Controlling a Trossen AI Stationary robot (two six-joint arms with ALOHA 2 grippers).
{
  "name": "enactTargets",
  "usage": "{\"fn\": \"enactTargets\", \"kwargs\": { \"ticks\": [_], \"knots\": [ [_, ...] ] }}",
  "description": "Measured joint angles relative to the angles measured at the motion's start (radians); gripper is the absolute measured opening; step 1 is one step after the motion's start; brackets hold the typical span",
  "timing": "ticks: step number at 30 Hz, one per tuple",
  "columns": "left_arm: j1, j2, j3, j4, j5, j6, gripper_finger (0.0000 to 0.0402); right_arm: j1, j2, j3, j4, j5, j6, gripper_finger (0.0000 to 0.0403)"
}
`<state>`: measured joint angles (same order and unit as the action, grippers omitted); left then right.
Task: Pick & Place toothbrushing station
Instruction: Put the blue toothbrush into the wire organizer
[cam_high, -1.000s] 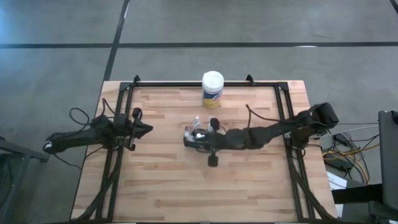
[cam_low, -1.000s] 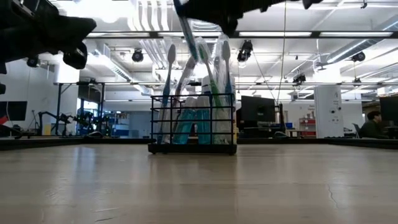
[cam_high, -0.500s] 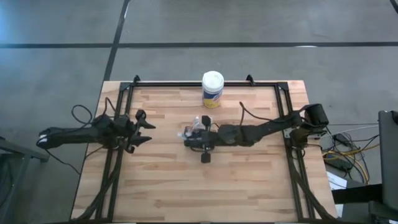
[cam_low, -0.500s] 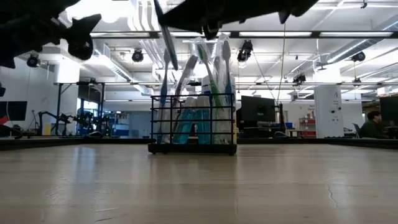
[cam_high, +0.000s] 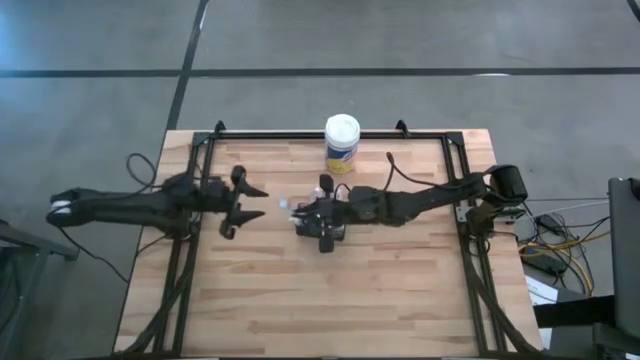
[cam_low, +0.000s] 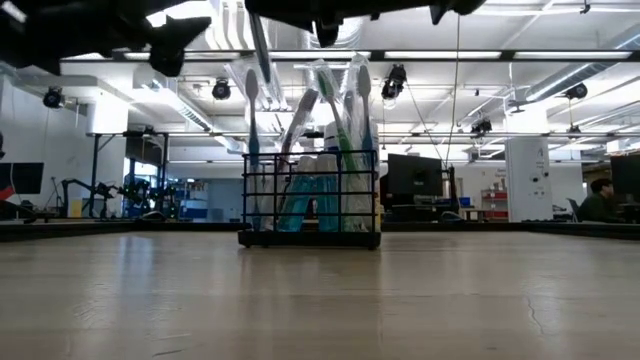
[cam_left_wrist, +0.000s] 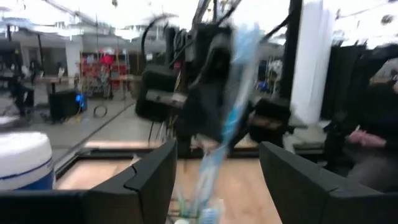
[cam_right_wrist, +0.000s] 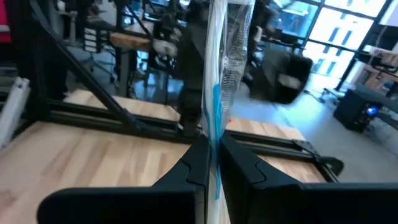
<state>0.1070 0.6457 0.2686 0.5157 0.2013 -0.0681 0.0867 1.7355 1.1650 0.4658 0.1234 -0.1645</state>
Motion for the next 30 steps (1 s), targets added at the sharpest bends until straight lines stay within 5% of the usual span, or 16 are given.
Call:
{"fn": "enactTargets", "kwargs": {
  "ticks": [11, 24, 30],
  "knots": [
    [-0.035, 0.215, 0.187, -0.011, 0.034, 0.075, 0.0233, -0.001, 0.0, 0.136, -0.207, 0.033, 0.004, 0.0018],
    [-0.052, 0.283, 0.287, -0.007, 0.042, 0.105, 0.0232, -0.01, 0.0, 0.152, -0.2, 0.036, -0.026, 0.0018],
    [-0.052, 0.293, 0.3, -0.007, 0.041, 0.129, 0.019, -0.011, 0.0, 0.151, -0.201, 0.036, -0.027, 0.0018]
  ]
}}
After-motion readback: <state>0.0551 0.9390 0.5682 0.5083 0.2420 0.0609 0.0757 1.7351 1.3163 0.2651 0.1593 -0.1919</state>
